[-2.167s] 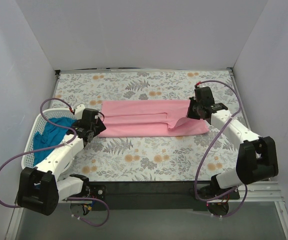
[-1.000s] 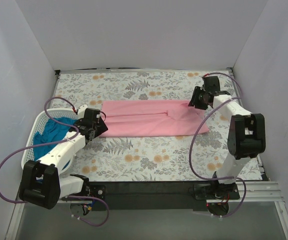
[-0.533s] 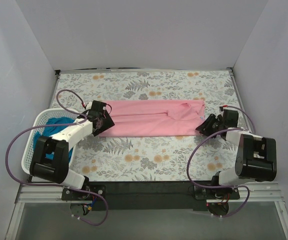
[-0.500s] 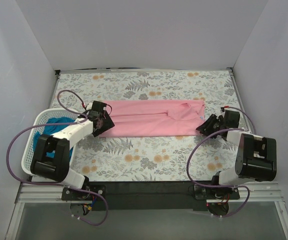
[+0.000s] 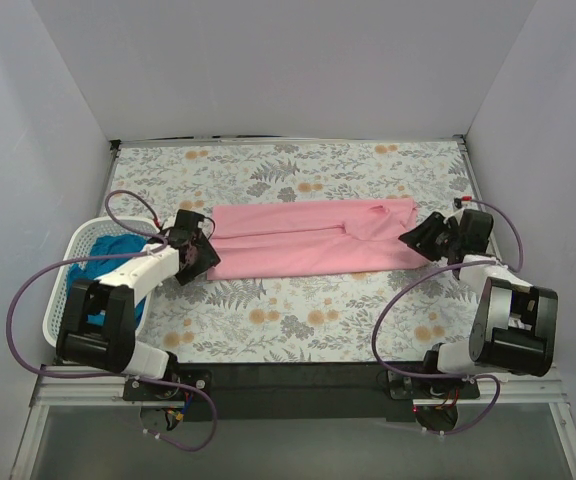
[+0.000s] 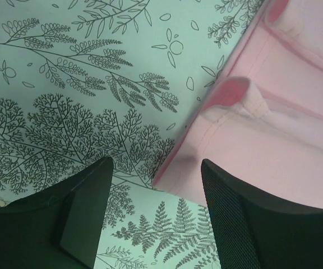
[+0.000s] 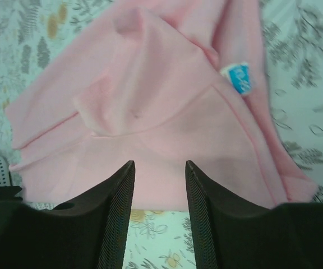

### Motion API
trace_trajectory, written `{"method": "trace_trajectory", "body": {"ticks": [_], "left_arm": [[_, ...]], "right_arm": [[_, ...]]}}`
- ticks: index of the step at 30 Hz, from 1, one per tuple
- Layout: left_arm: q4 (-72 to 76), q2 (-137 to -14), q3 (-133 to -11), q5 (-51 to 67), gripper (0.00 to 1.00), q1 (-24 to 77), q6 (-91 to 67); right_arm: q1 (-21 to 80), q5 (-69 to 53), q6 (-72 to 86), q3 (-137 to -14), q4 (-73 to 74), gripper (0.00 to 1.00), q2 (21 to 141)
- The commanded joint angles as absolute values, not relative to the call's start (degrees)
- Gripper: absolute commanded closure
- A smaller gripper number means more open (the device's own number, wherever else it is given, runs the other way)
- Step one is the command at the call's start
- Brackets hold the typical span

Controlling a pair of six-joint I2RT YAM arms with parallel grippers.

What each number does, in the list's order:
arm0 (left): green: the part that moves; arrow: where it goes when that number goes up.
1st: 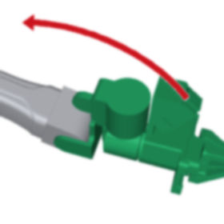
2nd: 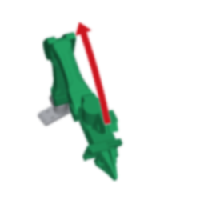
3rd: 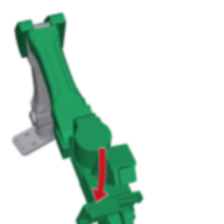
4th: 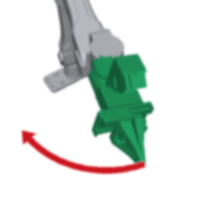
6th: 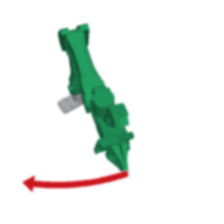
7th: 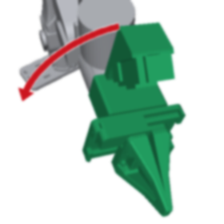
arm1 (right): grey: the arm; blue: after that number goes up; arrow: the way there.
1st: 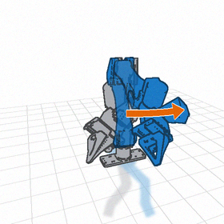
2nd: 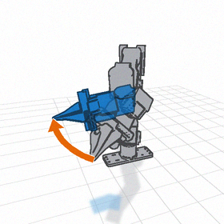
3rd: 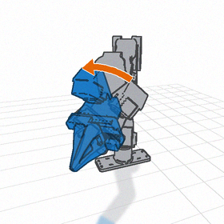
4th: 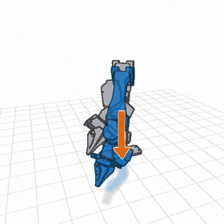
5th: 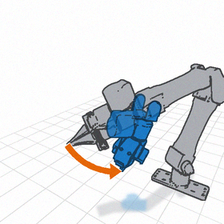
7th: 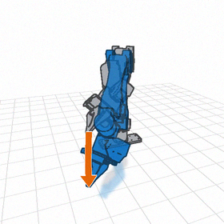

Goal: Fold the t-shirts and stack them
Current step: Fold the tshirt

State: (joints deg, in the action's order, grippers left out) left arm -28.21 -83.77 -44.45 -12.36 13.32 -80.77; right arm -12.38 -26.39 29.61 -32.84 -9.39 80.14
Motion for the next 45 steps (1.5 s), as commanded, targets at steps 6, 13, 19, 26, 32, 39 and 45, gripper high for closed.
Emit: {"method": "trace_trajectory", "body": {"ticks": [6, 13, 19, 26, 32, 39, 45], "left_arm": [[-24.4, -75.1, -42.2, -12.3, 0.37, 14.9, -78.3], [-24.5, -75.8, -42.5, -11.9, 0.37, 15.0, -78.2], [-24.4, -76.2, -42.7, -11.8, 0.37, 14.9, -78.2], [-24.4, -76.7, -42.8, -11.4, 0.37, 14.9, -78.1], [-24.4, -77.3, -43.0, -11.1, 0.37, 15.0, -78.1], [-24.3, -77.3, -43.1, -11.2, 0.37, 14.9, -78.4], [-24.6, -78.0, -49.3, -7.5, 0.37, 15.1, -78.5]], "right_arm": [[-8.2, -30.5, 31.3, -45.2, -17.5, 0.61, 85.2], [-6.2, -31.6, 32.0, -53.2, -20.9, 0.74, 97.5], [-4.3, -31.2, 33.0, -57.9, -22.4, 0.8, 105.2], [-3.2, -31.1, 34.5, -63.5, -23.1, 0.82, 112.6], [-2.8, -30.4, 35.2, -66.5, -23.3, 0.82, 117.1], [-3.0, -27.7, 35.2, -66.9, -23.3, 0.83, 120.1], [-3.6, -29.0, 32.6, -65.4, -22.9, 0.73, 115.6]]}}
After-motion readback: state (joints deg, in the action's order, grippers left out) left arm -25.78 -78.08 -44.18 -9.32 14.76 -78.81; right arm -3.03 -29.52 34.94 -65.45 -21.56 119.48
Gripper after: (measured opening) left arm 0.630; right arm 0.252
